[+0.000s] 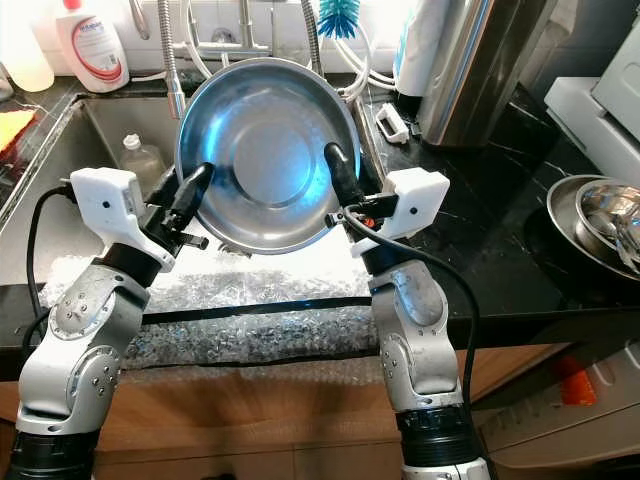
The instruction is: Kitchen organization
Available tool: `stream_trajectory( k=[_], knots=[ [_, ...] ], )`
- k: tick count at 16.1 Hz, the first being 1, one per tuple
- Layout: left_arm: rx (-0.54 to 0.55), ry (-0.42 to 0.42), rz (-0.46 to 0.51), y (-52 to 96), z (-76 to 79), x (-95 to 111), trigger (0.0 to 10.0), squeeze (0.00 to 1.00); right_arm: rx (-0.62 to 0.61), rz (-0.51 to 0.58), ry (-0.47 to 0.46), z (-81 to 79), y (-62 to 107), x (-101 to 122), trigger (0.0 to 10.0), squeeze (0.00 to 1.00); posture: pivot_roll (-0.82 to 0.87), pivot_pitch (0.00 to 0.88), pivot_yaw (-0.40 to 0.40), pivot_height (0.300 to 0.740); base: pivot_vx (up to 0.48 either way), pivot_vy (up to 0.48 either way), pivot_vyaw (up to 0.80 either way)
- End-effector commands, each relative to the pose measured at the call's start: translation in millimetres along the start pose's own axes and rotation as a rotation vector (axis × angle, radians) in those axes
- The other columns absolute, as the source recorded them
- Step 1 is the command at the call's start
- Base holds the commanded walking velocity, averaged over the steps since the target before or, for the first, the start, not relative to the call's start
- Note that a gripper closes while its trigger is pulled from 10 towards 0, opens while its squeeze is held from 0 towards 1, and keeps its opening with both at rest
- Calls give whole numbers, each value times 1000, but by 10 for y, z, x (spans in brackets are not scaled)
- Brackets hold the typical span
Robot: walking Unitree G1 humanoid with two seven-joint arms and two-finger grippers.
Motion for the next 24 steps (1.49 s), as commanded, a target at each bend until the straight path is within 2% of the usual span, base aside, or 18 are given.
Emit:
stream_trajectory(
  k=[1,12,13,14,18,22,24],
  knots=[
    [-11,-12,-4,11,21,-1,0,0,20,43,13,-23,-40,120,10000,0,70,131,-35,740,0,0,0],
    [17,9,30,2,-31,59,0,0,40,31,29,-54,-61,109,10000,0,73,129,-40,740,0,0,0],
    [28,20,42,3,-49,81,0,0,41,31,27,-56,-61,108,10000,882,74,131,-40,740,0,0,0],
    [37,29,50,4,-63,96,0,0,43,32,25,-58,-61,108,10000,1000,74,131,-40,740,0,0,0],
    [100,114,117,-8,-171,205,0,0,42,28,23,-61,-64,103,10000,1000,73,132,-39,740,0,0,0],
    [208,198,226,9,-351,366,0,0,52,25,18,-73,-61,97,10000,1000,72,131,-40,740,0,0,0],
    [259,201,272,31,-431,434,0,0,62,21,13,-92,-59,90,10000,1000,73,132,-41,740,0,0,0]
  ],
)
Point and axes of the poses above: a point about 5 cm out from each wrist's last joint towards the gripper, its own y axis pointing back from the gripper into the wrist, its own x axis along the axis of the wrist's last joint, z = x × y, the point moved 3 cm from there along -y, pointing out of the wrist towards the gripper, and after that the axes turned 15 degrees about y, right-handed, at the moved point
